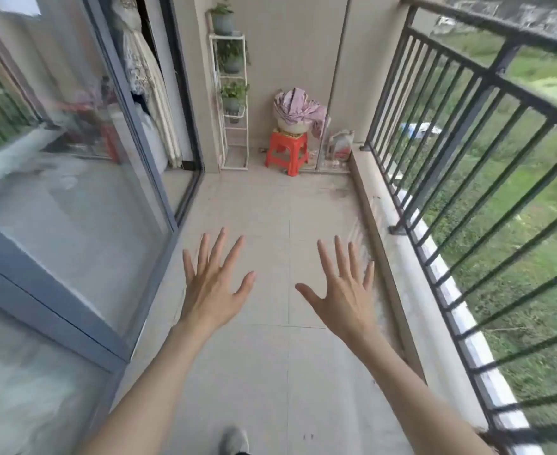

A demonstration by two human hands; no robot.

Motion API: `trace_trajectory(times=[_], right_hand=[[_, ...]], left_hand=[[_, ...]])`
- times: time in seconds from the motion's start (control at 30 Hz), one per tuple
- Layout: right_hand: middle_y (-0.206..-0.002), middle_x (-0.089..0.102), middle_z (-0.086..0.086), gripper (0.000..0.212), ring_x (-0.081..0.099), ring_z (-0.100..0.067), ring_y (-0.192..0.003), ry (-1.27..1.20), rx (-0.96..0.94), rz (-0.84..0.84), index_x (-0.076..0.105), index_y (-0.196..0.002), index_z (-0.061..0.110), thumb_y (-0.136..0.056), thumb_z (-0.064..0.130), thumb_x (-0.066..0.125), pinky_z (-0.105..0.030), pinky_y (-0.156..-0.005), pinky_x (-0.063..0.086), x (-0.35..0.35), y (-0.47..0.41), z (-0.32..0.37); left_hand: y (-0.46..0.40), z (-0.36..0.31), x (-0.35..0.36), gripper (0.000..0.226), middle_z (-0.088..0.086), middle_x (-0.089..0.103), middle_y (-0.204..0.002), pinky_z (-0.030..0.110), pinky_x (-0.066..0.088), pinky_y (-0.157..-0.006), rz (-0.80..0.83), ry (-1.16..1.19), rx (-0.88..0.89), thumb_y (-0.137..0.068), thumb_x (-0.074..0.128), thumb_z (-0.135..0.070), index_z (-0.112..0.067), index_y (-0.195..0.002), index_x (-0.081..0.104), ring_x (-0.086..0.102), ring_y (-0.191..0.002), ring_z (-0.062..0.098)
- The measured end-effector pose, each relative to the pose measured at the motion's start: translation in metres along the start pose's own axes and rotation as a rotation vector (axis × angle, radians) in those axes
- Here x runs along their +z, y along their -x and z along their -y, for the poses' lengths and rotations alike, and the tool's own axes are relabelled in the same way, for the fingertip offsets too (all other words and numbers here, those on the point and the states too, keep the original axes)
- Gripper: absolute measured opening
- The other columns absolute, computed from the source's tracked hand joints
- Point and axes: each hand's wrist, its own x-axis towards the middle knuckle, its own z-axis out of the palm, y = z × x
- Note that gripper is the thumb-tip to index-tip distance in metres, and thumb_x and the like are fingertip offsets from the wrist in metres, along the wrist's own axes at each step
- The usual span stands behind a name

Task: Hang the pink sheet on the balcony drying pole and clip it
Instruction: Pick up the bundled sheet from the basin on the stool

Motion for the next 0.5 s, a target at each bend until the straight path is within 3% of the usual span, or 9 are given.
trace_trajectory(times=[0.23, 0.5], right_hand=[[-0.158, 0.001, -0.001, 0.077, -0.005, -0.022, -0.145, 0.021, 0.095, 0.159, 0.005, -0.147, 0.030, -0.086, 0.062, 0.040, -0.055, -0.114, -0.004, 0.051, -0.061, -0.036], [-0.158, 0.000, -0.001, 0.073, -0.006, -0.022, -0.145, 0.027, 0.118, 0.214, 0.005, -0.147, 0.030, -0.088, 0.059, 0.038, -0.053, -0.114, -0.001, 0.078, -0.229, -0.048]], left_hand=[[-0.052, 0.022, 0.066, 0.072, 0.001, 0.004, -0.157, 0.052, -0.007, -0.113, 0.134, -0.010, -0.053, -0.079, 0.015, -0.063, -0.032, -0.145, 0.014, -0.008, -0.143, 0.023], [-0.220, 0.057, 0.093, 0.074, 0.002, 0.004, -0.157, 0.047, -0.009, -0.114, 0.187, -0.058, -0.002, -0.078, 0.009, -0.061, -0.030, -0.145, 0.017, -0.009, -0.143, 0.022]])
